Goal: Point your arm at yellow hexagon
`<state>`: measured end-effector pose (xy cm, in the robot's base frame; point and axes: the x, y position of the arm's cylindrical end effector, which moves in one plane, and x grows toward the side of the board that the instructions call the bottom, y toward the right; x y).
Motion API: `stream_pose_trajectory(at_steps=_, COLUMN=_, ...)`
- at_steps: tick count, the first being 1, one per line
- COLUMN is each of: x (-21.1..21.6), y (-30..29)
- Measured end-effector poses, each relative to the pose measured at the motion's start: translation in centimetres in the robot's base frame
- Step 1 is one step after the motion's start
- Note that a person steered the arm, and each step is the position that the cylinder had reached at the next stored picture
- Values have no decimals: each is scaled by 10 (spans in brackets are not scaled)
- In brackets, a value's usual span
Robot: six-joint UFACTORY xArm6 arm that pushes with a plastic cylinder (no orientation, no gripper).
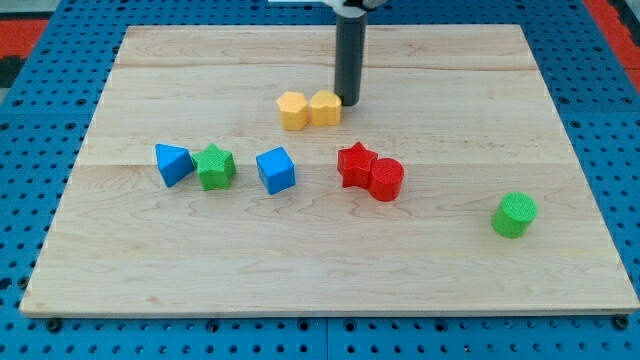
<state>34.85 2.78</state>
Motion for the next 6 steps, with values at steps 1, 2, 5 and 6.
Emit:
stream_pose_trajectory(at_steps=1, x=0, y=45)
stream_pose_trajectory(at_steps=2, x=0, y=99)
stream_pose_trajectory(at_steps=5, x=-8, y=102)
stream_pose_trajectory(at_steps=6, x=-14, y=82)
